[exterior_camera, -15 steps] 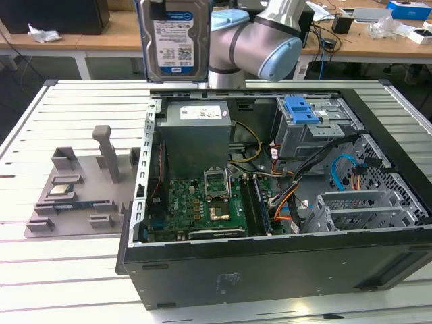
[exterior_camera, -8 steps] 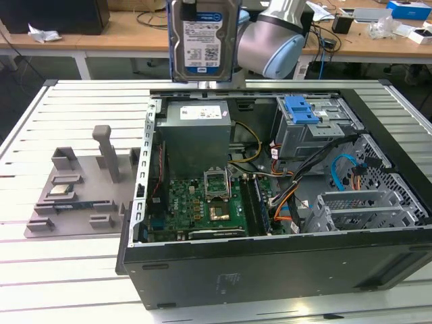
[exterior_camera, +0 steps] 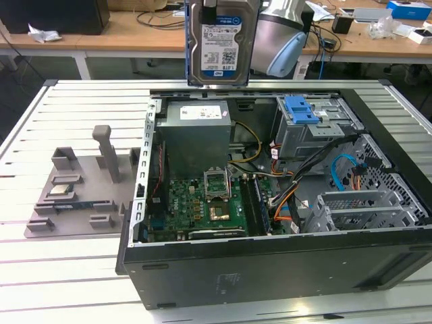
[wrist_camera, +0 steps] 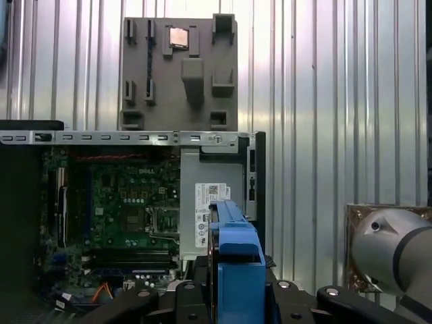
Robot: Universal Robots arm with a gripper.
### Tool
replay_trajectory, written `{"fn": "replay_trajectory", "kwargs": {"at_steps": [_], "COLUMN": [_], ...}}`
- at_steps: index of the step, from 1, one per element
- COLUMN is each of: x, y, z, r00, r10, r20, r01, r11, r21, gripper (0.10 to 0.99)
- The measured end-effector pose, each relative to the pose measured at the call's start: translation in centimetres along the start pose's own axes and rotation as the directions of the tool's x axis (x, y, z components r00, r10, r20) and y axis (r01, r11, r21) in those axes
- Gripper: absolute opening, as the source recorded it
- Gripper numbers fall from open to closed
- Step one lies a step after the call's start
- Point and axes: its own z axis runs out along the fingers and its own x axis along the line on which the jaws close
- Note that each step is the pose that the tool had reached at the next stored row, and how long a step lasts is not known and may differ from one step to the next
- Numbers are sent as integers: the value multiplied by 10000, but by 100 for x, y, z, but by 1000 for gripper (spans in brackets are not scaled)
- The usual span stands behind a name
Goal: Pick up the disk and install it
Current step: 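Pick up the disk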
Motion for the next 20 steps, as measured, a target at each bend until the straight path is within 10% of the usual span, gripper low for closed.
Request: {"fn": "replay_trajectory", "kwargs": {"at_steps": [20], "x": [533], "y": [-160], "z": [2], "r00": [10000], "r10": [2], "r20": [-4], "r01": [-2], "r11": [10000], "r21": [-16], "gripper": [369]}}
